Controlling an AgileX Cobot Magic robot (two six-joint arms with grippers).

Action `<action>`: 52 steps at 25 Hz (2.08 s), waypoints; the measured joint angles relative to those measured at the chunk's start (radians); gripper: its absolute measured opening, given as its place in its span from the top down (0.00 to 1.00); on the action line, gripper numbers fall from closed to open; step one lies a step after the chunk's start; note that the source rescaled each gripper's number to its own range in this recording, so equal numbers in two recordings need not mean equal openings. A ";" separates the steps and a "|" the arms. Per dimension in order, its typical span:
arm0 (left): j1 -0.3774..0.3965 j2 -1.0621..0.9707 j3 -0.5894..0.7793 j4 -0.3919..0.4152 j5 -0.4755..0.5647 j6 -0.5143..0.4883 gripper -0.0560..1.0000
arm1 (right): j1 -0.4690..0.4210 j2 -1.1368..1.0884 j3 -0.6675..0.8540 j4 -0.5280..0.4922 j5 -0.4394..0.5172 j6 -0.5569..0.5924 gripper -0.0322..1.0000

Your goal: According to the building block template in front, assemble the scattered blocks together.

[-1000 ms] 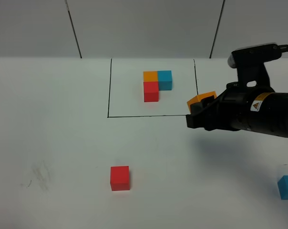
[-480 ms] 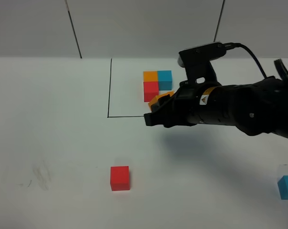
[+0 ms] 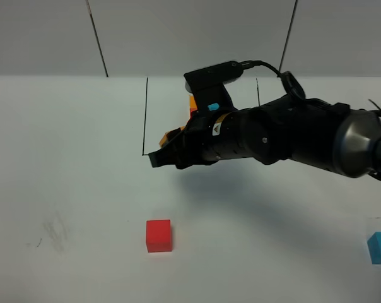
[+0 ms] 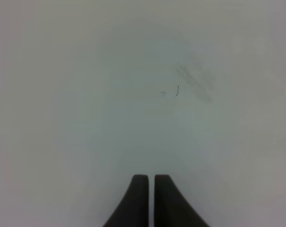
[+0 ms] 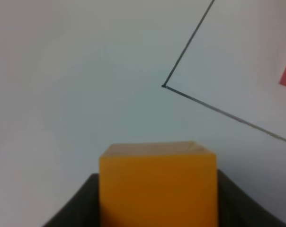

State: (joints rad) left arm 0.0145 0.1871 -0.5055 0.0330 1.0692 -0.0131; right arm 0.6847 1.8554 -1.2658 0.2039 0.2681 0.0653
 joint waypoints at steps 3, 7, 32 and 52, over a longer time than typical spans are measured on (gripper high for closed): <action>0.000 0.000 0.000 0.000 0.000 0.000 0.95 | 0.027 0.052 -0.042 0.000 0.010 0.009 0.48; 0.000 0.000 0.000 0.000 0.000 0.000 0.95 | 0.051 0.109 -0.075 0.000 0.009 0.029 0.48; 0.000 0.000 0.000 0.000 0.000 0.002 0.95 | 0.056 0.191 -0.080 -0.012 0.017 0.242 0.48; 0.000 0.000 0.000 0.000 0.000 0.002 0.95 | 0.056 0.218 -0.081 -0.090 0.015 0.162 0.48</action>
State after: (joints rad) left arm 0.0145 0.1871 -0.5055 0.0330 1.0692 -0.0112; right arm 0.7406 2.0738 -1.3465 0.1139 0.2835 0.2278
